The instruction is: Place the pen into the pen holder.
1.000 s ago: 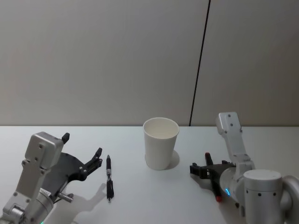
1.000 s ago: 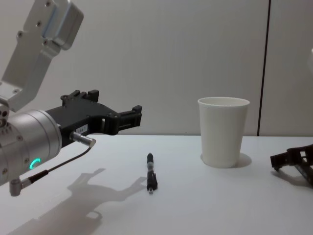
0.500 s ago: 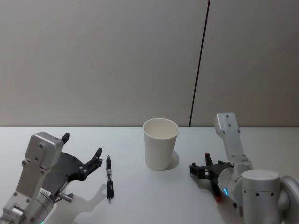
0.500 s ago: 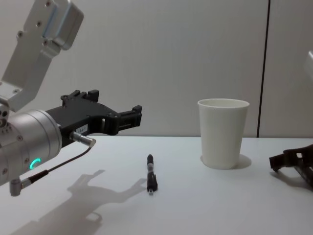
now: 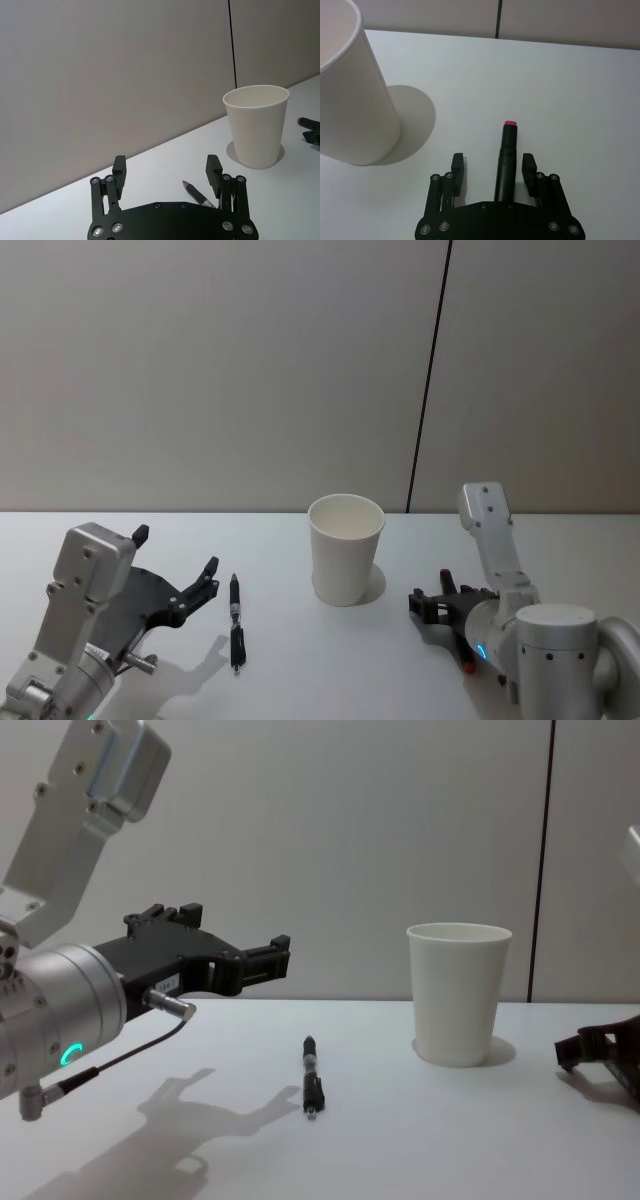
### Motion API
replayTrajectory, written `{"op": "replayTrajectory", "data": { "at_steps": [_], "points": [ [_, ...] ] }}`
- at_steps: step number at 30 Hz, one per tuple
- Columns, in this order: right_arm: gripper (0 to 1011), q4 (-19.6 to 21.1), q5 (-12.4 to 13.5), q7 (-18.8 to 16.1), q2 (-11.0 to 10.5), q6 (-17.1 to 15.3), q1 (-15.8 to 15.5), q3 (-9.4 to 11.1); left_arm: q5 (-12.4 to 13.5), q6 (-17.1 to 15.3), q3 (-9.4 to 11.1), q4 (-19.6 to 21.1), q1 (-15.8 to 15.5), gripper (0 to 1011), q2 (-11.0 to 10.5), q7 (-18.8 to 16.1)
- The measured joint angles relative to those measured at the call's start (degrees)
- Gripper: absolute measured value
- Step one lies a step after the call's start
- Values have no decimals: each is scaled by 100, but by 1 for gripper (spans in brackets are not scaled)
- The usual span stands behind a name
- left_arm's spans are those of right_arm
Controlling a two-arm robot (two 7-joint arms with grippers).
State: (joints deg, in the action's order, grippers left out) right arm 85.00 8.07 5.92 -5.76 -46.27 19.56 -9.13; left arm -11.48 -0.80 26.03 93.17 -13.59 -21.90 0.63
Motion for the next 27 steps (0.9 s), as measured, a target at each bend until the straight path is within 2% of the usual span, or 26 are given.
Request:
{"op": "replayTrajectory", "data": {
  "at_steps": [27],
  "points": [
    [554,-19,-6,2,1,3,-4,0,0,0,0,0,0,1002,0,0]
  ]
}}
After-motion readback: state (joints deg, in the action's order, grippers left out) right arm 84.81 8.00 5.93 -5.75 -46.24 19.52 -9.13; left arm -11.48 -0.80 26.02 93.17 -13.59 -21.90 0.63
